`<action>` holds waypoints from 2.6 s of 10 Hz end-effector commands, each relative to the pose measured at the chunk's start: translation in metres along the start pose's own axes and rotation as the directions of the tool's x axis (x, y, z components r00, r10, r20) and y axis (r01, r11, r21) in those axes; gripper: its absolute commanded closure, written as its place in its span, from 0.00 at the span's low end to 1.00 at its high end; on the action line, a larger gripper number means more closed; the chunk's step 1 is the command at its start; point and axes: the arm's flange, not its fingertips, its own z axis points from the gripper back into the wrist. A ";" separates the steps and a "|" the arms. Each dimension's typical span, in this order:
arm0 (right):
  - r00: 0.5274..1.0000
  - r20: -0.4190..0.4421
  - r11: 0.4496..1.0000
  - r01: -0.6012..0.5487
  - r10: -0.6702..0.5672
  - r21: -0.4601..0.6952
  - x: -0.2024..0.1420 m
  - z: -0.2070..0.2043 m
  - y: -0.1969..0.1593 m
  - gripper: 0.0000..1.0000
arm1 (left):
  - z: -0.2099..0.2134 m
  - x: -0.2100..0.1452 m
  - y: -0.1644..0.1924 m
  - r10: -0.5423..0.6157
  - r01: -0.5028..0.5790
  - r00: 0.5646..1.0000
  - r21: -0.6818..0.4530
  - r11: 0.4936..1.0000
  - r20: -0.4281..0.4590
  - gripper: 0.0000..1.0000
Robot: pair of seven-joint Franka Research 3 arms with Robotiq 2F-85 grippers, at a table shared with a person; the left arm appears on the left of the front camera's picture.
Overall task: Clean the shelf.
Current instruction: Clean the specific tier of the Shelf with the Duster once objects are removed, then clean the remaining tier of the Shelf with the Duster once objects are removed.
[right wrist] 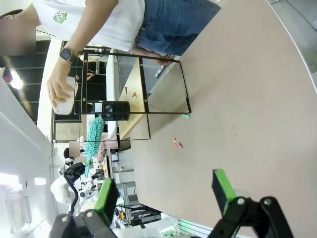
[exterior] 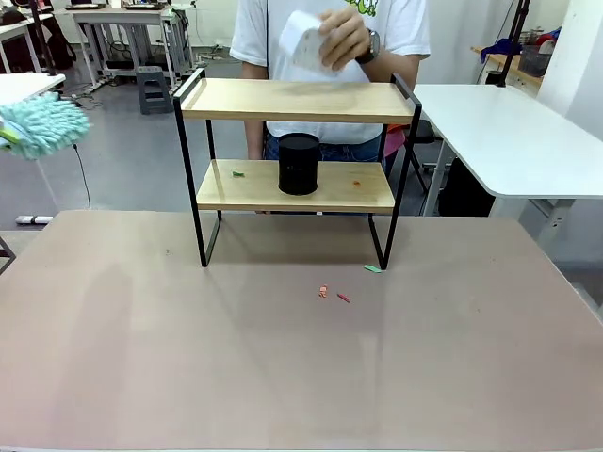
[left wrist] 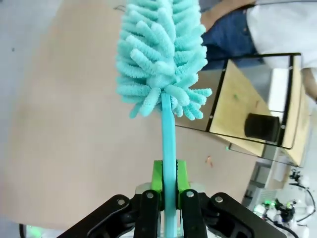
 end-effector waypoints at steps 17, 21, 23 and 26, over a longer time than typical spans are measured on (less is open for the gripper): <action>1.000 0.014 0.999 -0.026 0.025 0.022 0.002 -0.001 0.001 0.00 | 0.034 -0.007 0.012 0.010 -0.009 1.000 -0.059 0.998 0.013 0.88; 1.000 0.014 0.999 -0.026 0.025 0.022 0.002 -0.001 0.001 0.00 | 0.108 -0.154 0.067 -0.327 0.280 0.923 -0.229 0.933 -0.205 0.88; 1.000 0.014 0.999 -0.026 0.025 0.022 0.002 -0.001 0.001 0.00 | 0.116 -0.193 0.078 -0.543 0.423 0.762 -0.364 0.830 -0.353 0.88; 1.000 0.014 0.999 -0.026 0.025 0.022 0.002 -0.001 0.001 0.00 | 0.060 -0.202 0.030 -0.594 0.429 0.674 -0.421 0.799 -0.440 0.88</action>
